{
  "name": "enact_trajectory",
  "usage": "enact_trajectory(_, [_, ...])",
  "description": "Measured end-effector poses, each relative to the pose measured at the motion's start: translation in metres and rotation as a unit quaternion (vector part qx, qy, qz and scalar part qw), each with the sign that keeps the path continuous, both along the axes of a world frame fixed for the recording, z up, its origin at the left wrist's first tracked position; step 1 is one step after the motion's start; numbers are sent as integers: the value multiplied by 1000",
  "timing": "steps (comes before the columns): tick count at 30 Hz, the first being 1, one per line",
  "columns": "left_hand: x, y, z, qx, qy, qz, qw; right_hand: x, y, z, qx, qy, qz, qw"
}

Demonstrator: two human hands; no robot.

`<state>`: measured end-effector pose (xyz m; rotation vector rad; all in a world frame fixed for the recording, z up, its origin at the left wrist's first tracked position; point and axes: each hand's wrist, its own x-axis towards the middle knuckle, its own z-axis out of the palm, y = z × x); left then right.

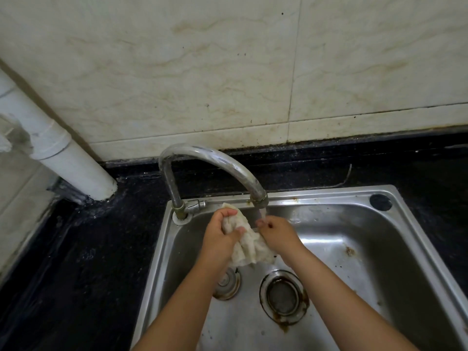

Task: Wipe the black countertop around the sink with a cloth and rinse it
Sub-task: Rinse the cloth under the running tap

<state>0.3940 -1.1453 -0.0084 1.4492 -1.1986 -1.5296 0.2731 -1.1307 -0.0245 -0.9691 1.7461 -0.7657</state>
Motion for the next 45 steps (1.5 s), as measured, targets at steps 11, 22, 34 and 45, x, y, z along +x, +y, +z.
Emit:
enact_trajectory(11, [-24, 0, -12, -27, 9, -6, 1000, -21, 33, -9, -105, -148, -85, 980])
enact_trajectory(22, [-63, -2, -18, 98, 45, 132, 985, -14, 58, -5, -247, 78, -10, 966])
enact_trajectory(34, [-70, 16, -11, 64, 2, 33, 997, -13, 35, -20, -145, 63, -55, 986])
enact_trajectory(45, [-55, 5, -15, 35, 21, 16, 999, 1, 50, 10, -174, 9, -2, 985])
